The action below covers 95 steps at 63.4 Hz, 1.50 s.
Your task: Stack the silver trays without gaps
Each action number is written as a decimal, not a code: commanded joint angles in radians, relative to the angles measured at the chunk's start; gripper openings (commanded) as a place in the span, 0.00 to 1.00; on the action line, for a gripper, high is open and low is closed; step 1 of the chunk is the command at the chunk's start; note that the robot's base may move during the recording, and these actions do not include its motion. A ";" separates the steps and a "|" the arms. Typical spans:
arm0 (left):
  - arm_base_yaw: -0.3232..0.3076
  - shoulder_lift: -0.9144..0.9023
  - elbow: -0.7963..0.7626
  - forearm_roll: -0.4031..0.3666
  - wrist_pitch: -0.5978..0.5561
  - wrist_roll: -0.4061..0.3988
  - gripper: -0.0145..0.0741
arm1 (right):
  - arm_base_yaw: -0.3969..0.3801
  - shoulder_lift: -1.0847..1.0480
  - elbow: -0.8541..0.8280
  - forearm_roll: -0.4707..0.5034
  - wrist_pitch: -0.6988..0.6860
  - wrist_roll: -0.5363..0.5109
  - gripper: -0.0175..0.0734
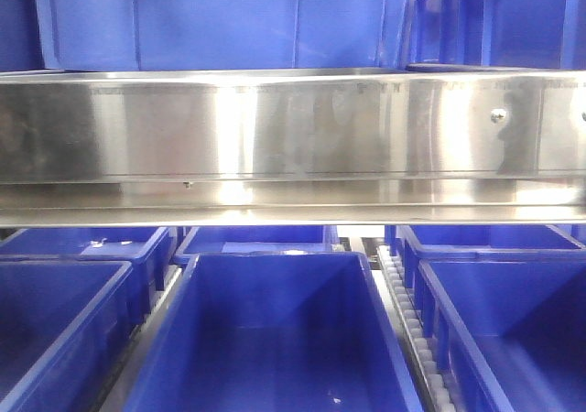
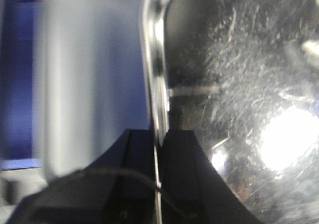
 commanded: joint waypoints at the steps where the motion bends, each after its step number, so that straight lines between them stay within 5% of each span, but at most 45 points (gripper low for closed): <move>1: 0.039 0.011 -0.036 -0.005 -0.087 0.041 0.11 | -0.019 0.023 -0.043 -0.007 -0.006 -0.022 0.25; 27: 0.089 0.162 -0.036 -0.027 -0.120 0.078 0.15 | -0.079 0.150 -0.043 0.017 -0.063 -0.022 0.26; 34: 0.089 0.171 -0.036 -0.040 -0.124 0.103 0.32 | -0.088 0.150 -0.043 0.022 -0.063 -0.022 0.41; 46: 0.089 0.171 -0.036 -0.042 -0.126 0.117 0.70 | -0.093 0.149 -0.043 0.022 -0.061 -0.022 0.87; 54: 0.089 0.165 -0.038 -0.046 -0.116 0.117 0.78 | -0.093 0.142 -0.043 0.026 -0.061 -0.022 0.87; 62: 0.083 0.120 -0.043 -0.049 -0.115 0.121 0.76 | -0.090 0.109 -0.043 0.033 -0.061 -0.022 0.81; 70: 0.083 0.022 -0.043 -0.054 -0.115 0.120 0.67 | -0.087 0.044 -0.043 0.035 -0.054 -0.024 0.62; 85: 0.083 -0.229 0.087 -0.069 -0.201 0.141 0.32 | -0.046 -0.151 0.055 0.017 -0.051 -0.033 0.25; 95: 0.083 -0.454 0.354 -0.130 -0.323 0.159 0.10 | 0.035 -0.348 0.289 -0.036 -0.138 -0.033 0.25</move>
